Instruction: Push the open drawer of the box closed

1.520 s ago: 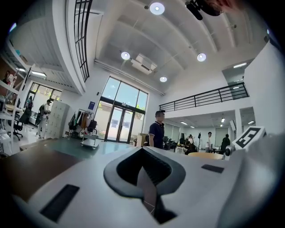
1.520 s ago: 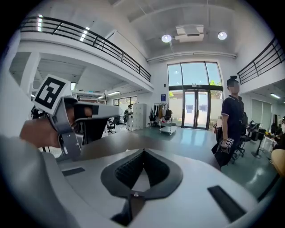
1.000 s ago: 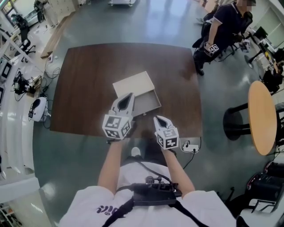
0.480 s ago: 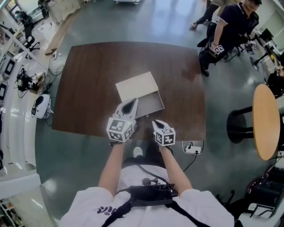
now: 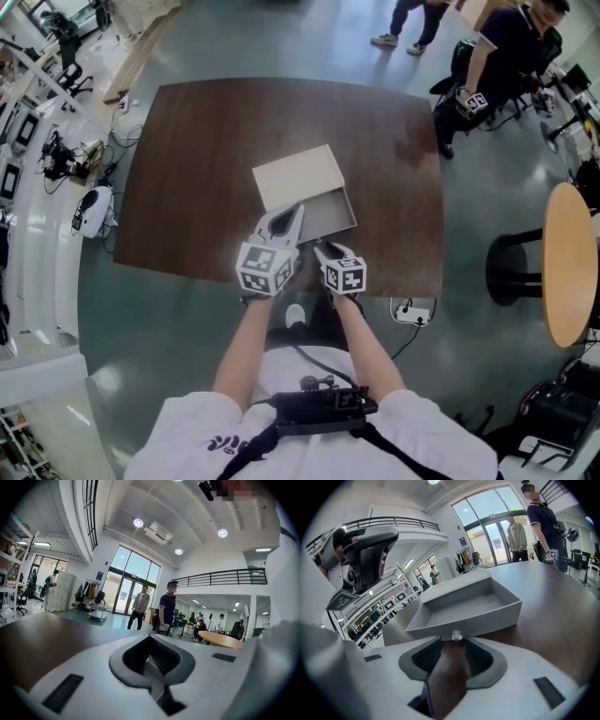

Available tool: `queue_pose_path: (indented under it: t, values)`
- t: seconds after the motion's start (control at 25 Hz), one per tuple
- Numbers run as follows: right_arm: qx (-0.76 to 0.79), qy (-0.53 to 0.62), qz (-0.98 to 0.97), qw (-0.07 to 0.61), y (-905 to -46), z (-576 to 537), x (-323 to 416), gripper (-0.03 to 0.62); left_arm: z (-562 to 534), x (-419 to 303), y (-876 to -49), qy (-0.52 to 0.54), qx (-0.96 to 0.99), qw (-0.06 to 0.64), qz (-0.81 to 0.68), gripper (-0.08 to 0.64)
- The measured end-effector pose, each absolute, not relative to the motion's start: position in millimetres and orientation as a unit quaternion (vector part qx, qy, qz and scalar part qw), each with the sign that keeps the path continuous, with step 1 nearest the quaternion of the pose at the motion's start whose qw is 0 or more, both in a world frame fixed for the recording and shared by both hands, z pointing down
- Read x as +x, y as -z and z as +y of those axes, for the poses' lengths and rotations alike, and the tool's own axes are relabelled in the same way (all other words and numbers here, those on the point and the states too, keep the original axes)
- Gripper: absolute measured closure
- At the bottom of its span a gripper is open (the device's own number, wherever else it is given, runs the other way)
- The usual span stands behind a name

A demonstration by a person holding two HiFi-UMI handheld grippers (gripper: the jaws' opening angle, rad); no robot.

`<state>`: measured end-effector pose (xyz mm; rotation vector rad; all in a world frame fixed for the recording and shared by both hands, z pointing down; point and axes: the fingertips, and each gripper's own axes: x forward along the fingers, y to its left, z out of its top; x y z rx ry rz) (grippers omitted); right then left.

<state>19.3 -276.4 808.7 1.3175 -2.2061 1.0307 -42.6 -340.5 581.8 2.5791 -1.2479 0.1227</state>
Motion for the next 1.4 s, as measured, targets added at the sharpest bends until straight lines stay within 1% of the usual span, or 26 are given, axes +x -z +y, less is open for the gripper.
queue_pose_path:
  t: [0.12, 0.48, 0.52, 0.6, 0.96, 1.4]
  values:
    - [0.472, -0.369, -0.779, 0.186, -812.7, -282.8, 17.0, 0.453, -341.0, -43.7, -583.2, -0.042, 0.889, 0.140, -0.433, 0.552]
    - [0.473, -0.368, -0.771, 0.217, -821.2, -292.7, 13.2, 0.456, -347.8, -44.1, -581.9, -0.037, 0.887, 0.144, -0.437, 0.551]
    - [0.475, -0.365, -0.770, 0.221, -821.0, -294.0, 13.1, 0.460, -349.0, -45.6, -582.1, -0.036, 0.887, 0.145, -0.437, 0.552]
    - [0.478, -0.363, -0.768, 0.225, -820.6, -294.9, 14.0, 0.512, -350.6, -48.3, -583.0, -0.035, 0.885, 0.147, -0.440, 0.551]
    - [0.482, -0.350, -0.772, 0.219, -806.4, -306.3, 22.1, 0.514, -356.3, -44.1, -579.7, -0.028, 0.882, 0.151, -0.445, 0.551]
    - [0.474, -0.353, -0.779, 0.210, -809.6, -346.5, 12.2, 0.514, -369.5, -60.7, -587.7, -0.030, 0.866, 0.158, -0.473, 0.552]
